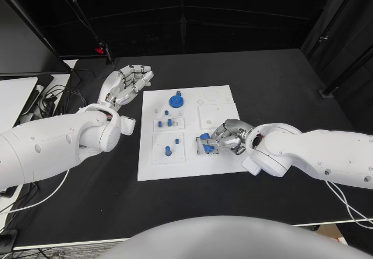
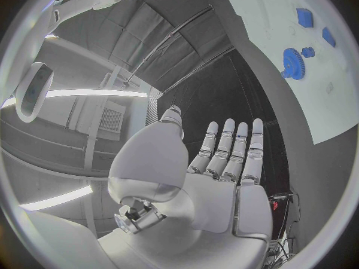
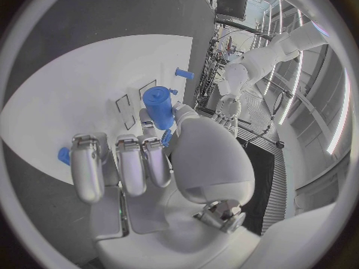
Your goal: Assemble the parts on the task board
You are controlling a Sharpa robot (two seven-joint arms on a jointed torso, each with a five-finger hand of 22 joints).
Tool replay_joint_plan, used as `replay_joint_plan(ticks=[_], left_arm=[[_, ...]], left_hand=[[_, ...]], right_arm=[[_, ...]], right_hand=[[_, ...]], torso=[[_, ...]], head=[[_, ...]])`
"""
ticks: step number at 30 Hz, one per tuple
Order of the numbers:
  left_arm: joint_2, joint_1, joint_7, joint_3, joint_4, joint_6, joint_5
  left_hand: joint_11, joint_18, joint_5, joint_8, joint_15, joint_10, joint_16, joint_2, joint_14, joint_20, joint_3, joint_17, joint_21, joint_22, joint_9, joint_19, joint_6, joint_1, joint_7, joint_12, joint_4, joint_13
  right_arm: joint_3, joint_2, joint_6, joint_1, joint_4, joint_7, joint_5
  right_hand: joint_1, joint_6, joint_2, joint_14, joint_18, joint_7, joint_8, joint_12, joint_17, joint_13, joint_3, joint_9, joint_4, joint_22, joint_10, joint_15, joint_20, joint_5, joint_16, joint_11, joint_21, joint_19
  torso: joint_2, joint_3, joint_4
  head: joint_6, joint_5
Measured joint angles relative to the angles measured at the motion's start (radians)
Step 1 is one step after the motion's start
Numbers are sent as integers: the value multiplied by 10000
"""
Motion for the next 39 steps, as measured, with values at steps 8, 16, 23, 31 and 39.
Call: replay_joint_plan(ticks=[8,16,23,31,39], left_arm=[[0,-3,0,0,0,3,0],[-1,-3,0,0,-1,5,0],[1,-4,0,0,-5,8,0],[5,-4,0,0,-8,11,0],[6,-4,0,0,-9,14,0]], left_hand=[[0,0,0,0,0,0,0,0,0,0,0,0,0,0,0,0,0,0,0,0,0,0],[0,0,0,0,0,0,0,0,0,0,0,1,0,1,0,0,0,0,0,0,0,0],[0,0,0,0,0,0,0,0,0,0,0,1,0,1,0,0,0,0,0,0,0,0],[0,0,-1,0,0,0,43,53,0,0,-54,-18,0,-10,-9,0,-37,54,38,47,-3,0],[0,0,-1,0,0,0,43,53,0,0,-54,-18,0,-10,-9,0,-37,54,38,47,-2,0]], right_arm=[[6,89,75,2,-2,-262,-461],[18,162,135,16,4,-472,-878],[21,232,163,20,0,-575,-1079],[28,272,209,25,-13,-644,-1226],[31,315,297,28,-32,-715,-1360]], right_hand=[[-119,203,-9,0,1,-140,-24,0,-1,0,-104,9,67,0,0,0,0,-5,0,0,0,0],[-223,316,11,0,1,-253,-85,0,-1,0,-219,21,50,0,0,0,0,-6,0,0,0,0],[-377,352,49,0,0,-289,-133,0,-1,0,-408,47,61,0,0,0,0,-58,0,0,0,0],[-430,313,38,0,0,-251,-168,0,-1,0,-458,52,64,0,-1,1,0,-58,0,0,0,0],[-540,277,37,0,0,-215,-164,0,-2,0,-637,52,63,0,-1,0,0,-126,0,0,0,0]], torso=[[-1,0,2],[-1,-2,6],[-1,-2,6],[-1,-2,6],[-3,-3,6]], head=[[0,0],[0,18],[0,15],[0,24],[0,31]])
